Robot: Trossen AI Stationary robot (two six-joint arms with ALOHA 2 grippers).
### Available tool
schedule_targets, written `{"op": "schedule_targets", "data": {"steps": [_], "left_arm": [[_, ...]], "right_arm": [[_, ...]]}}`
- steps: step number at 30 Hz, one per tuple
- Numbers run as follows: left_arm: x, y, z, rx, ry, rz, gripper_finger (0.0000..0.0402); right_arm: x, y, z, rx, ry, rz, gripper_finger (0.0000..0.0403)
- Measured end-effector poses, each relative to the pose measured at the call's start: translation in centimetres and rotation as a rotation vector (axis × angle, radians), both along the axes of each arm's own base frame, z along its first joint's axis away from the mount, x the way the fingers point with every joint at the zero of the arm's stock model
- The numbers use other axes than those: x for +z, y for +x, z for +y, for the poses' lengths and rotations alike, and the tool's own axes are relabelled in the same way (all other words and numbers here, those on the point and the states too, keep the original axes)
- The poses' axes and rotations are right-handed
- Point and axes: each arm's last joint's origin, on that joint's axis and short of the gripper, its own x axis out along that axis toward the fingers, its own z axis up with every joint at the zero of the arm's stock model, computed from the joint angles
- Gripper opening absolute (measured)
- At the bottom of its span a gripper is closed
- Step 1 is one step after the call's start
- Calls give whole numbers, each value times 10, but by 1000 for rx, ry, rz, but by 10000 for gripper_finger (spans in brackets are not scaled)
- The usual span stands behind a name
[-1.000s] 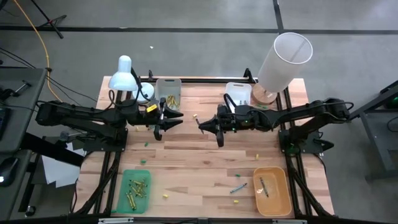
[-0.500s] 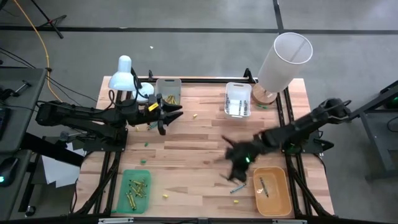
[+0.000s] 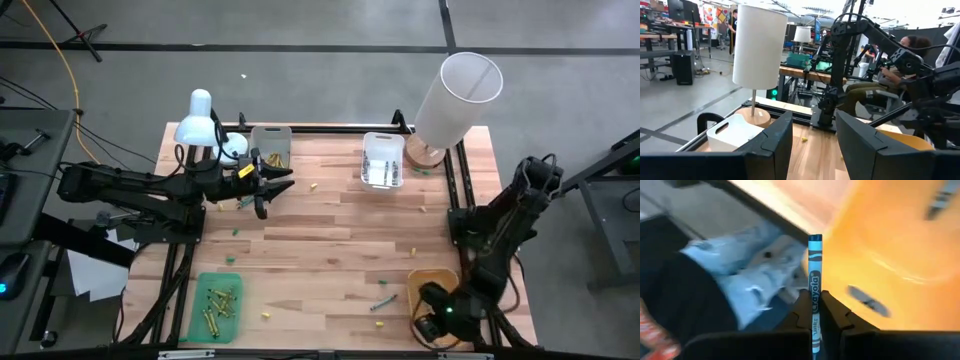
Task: Sort crayons
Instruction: Put the blue crayon into the yellow bin
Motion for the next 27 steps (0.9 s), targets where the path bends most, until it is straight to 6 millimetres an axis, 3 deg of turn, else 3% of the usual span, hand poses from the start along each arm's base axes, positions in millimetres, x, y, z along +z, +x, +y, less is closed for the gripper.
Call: {"op": "schedule_targets", "data": {"steps": [9,18,27], "left_arm": [[0,0,0,-1,-13,-3,140],[0,0,0,-3,-43,-8,140],[0,0,0,-3,-43,-9,140]], "right_arm": [[-16,-12,-33,-30,-270,317,0],[-23,-6,-51,-109,-344,395,0],[-40,-7,-55,-112,-324,395,0]]}}
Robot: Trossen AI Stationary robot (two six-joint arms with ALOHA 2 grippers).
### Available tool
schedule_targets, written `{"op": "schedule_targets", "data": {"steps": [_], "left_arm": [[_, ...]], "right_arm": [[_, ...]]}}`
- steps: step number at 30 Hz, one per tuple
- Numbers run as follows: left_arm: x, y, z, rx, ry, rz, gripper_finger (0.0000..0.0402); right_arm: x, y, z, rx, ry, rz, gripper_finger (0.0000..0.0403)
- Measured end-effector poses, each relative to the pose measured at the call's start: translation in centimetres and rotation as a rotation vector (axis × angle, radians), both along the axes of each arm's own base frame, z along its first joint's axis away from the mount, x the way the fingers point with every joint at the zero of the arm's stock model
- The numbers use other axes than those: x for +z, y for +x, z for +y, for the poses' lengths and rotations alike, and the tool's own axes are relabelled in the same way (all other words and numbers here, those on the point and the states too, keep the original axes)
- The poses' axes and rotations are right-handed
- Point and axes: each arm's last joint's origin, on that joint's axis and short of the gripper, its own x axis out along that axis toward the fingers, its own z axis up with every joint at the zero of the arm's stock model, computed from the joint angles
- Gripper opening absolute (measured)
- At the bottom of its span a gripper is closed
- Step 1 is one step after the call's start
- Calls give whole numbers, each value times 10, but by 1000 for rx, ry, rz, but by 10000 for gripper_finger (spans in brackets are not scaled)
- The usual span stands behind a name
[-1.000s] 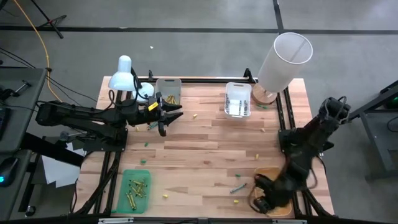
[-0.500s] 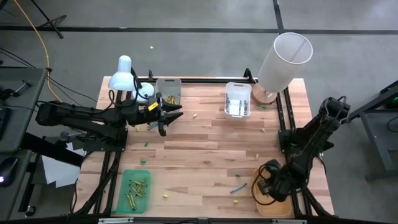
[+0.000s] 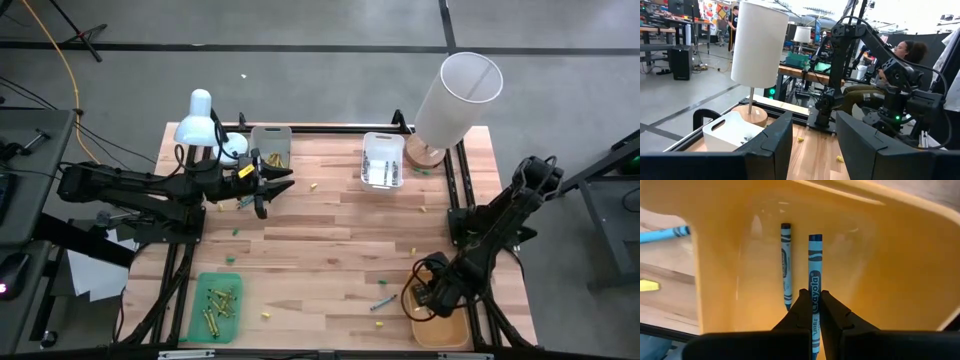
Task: Sort crayons
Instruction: Put the blue crayon into the yellow bin
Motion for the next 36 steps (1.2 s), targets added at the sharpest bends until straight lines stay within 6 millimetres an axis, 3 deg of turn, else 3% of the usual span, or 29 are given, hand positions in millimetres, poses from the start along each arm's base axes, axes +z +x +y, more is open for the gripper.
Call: {"op": "schedule_targets", "data": {"steps": [13,27,31,36], "left_arm": [[0,0,0,0,0,1,140],[0,0,0,0,0,2,140],[0,0,0,17,-1,2,140],[0,0,1,19,-1,3,140]], "right_arm": [[-33,-5,-6,20,62,-39,0],[-38,-7,-9,29,52,-30,3],[-38,-8,-8,33,66,-17,31],[-38,-8,-8,38,70,-20,96]]}}
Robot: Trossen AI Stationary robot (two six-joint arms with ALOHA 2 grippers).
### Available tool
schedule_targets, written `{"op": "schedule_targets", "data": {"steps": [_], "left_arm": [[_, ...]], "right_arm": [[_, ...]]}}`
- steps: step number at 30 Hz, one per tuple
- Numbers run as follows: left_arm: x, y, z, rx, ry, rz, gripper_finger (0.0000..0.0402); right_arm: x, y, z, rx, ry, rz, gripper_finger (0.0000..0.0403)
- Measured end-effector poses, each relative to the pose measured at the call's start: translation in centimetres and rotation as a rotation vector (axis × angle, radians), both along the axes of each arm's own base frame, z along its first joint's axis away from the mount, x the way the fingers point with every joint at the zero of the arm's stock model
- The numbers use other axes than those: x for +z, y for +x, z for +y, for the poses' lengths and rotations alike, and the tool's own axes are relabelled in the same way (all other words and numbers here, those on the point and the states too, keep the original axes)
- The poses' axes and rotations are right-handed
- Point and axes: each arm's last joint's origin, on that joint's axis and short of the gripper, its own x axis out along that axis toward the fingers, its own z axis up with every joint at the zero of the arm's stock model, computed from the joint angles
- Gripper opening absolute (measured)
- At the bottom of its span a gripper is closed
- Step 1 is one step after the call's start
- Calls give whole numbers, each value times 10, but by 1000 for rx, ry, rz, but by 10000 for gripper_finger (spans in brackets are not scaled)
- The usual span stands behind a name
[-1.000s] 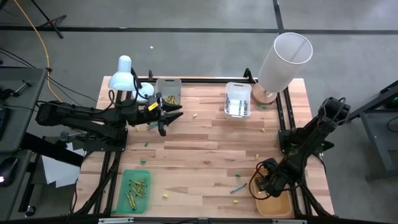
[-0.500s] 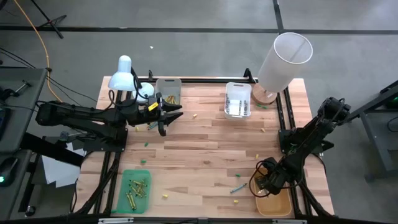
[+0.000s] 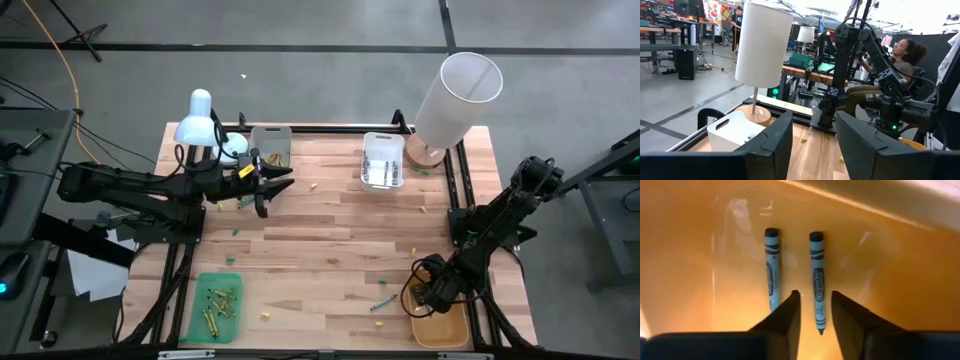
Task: Sort crayons
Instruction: Put the blue crayon into the yellow bin
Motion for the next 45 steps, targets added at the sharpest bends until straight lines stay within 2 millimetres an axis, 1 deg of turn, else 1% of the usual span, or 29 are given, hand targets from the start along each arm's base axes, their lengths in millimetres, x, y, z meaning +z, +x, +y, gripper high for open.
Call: {"op": "schedule_targets", "data": {"steps": [4,7,9,14,16,18,21,23,25,28,32,34,38,42,45], "left_arm": [[0,0,0,0,0,1,140],[0,0,0,0,0,1,140],[0,0,0,0,0,1,140],[0,0,0,0,0,1,140],[0,0,0,0,0,0,140],[0,0,0,0,0,-1,140],[1,0,0,-11,-7,-12,140],[3,0,-1,-35,-31,-34,140],[5,0,-1,-58,-53,-65,140],[6,0,-3,-103,-69,-79,140],[7,-1,-4,-160,-127,-90,140],[8,-1,-5,-191,-171,-95,140],[9,-2,-7,-249,-223,-100,140],[12,-5,-7,-265,-233,-114,140],[14,-8,-7,-260,-186,-123,140]], "right_arm": [[2,3,4,52,47,-55,139],[11,7,9,102,117,-128,159],[24,9,12,151,162,-186,166],[67,11,15,254,267,-358,169],[86,11,12,269,274,-462,169],[102,13,7,251,239,-591,169],[120,19,-9,167,100,-783,169],[126,28,-23,108,-44,-888,169],[128,38,-38,85,-196,-951,169],[127,57,-61,132,-392,-967,169],[128,89,-95,210,-587,-1007,169],[133,107,-112,254,-665,-1076,169],[146,137,-139,350,-810,-1293,169],[157,153,-158,398,-962,-1449,169],[159,157,-166,418,-1044,-1478,169]]}}
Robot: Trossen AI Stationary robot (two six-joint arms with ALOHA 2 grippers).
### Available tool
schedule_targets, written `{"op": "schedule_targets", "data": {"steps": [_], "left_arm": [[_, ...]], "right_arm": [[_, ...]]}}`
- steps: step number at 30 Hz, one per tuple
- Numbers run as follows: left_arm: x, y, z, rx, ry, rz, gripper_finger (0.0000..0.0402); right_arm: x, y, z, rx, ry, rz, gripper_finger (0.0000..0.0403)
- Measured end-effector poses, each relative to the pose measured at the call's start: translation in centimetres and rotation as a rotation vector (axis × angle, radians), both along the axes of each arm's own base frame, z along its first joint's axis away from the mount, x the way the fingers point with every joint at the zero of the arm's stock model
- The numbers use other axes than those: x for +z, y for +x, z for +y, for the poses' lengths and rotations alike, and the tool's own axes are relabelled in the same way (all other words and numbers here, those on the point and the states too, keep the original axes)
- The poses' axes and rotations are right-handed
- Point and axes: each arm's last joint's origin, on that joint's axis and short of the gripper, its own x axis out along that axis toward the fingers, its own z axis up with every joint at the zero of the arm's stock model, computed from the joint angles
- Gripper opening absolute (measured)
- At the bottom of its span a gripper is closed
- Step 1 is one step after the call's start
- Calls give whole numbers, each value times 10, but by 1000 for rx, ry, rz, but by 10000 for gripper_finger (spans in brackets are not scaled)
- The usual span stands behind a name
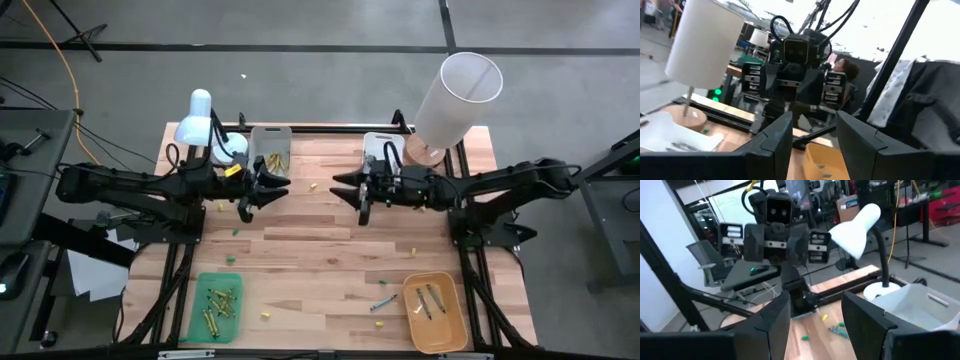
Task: Sort crayons
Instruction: Put the blue crayon into the yellow bin
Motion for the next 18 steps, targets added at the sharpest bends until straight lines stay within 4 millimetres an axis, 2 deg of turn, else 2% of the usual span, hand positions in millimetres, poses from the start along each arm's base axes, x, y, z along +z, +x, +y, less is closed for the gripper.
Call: {"op": "schedule_targets", "data": {"steps": [9,18], "left_arm": [[0,0,1,39,71,5,140],[0,0,1,49,115,5,140]], "right_arm": [[-5,2,-1,63,-22,35,169],[-10,2,-1,68,50,79,169]]}}
